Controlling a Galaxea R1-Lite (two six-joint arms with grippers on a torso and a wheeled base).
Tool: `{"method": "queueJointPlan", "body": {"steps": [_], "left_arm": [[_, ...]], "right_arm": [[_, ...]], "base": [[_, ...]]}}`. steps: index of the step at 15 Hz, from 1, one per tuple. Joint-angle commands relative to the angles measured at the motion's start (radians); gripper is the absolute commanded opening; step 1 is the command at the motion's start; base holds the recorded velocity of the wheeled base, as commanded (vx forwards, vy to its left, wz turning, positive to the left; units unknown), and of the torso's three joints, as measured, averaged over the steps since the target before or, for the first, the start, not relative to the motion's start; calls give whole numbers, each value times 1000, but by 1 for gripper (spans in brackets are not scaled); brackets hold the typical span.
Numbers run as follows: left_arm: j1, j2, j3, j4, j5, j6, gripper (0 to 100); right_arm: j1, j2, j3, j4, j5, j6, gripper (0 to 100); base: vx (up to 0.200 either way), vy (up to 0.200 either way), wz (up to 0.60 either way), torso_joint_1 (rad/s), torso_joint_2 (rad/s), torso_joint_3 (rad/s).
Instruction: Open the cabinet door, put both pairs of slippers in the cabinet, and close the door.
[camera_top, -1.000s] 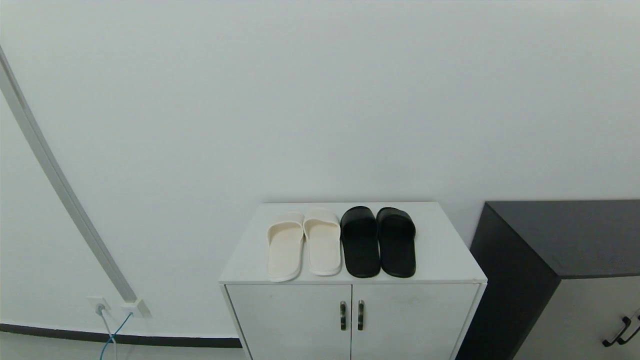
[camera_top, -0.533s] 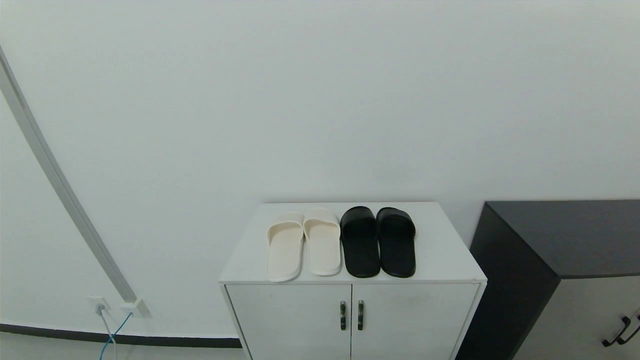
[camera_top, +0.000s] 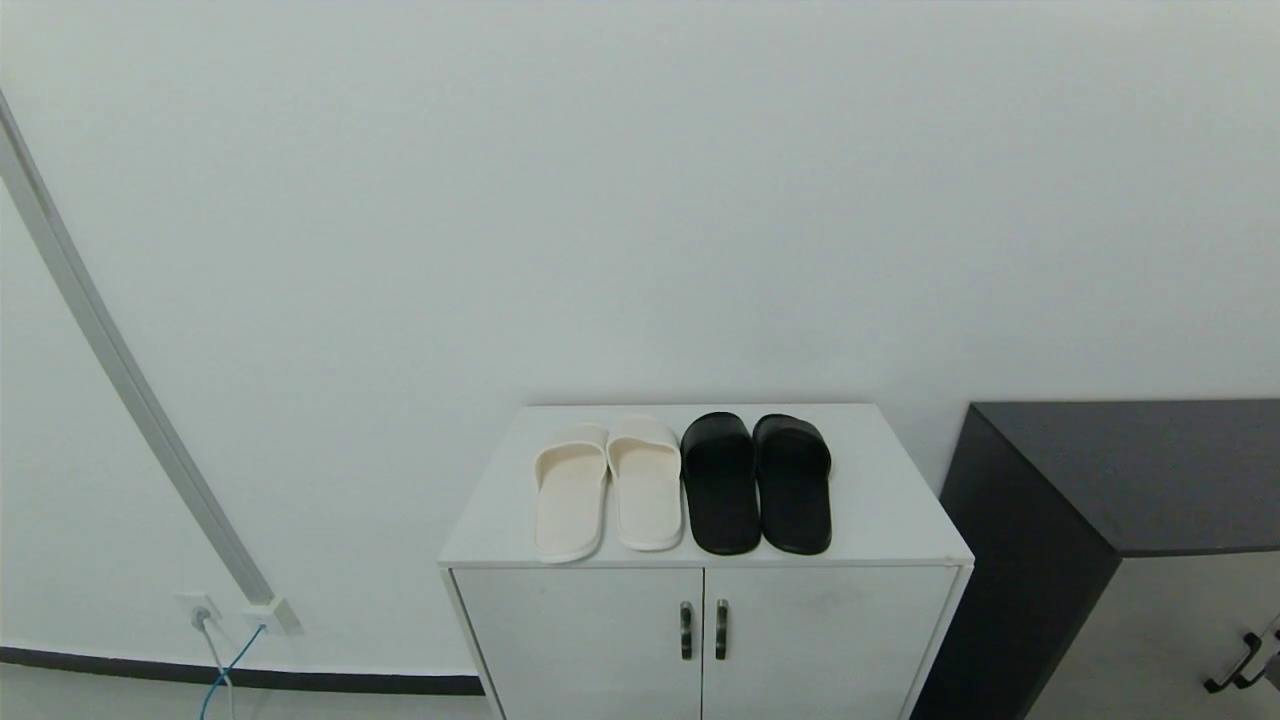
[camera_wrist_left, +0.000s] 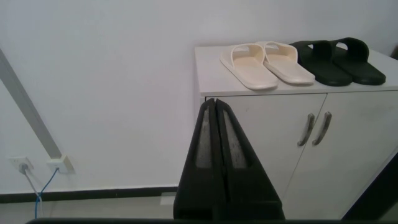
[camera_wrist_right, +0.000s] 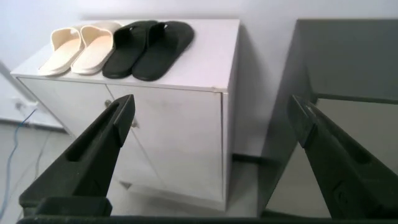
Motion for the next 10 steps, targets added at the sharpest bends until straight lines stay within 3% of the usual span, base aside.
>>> {"method": "queueJointPlan", "body": {"steps": [1, 3, 5, 10], "left_arm": [[0, 0, 0, 0, 0, -1, 0], [0, 0, -2, 0, 0, -1, 0], [0, 0, 0, 0, 0, -2, 0], [0, 0, -2, 0, 1, -4, 0]], "right_arm": [[187, 355, -65, -138, -73, 40, 100], [377, 474, -75, -260, -235, 113, 100], [507, 589, -134, -333, -344, 164, 100], [593, 830, -331, -336, -361, 204, 100]], "base": [[0, 0, 0, 0, 0, 0], [0, 0, 0, 0, 0, 0], [0, 0, 0, 0, 0, 0], [0, 0, 0, 0, 0, 0]]}}
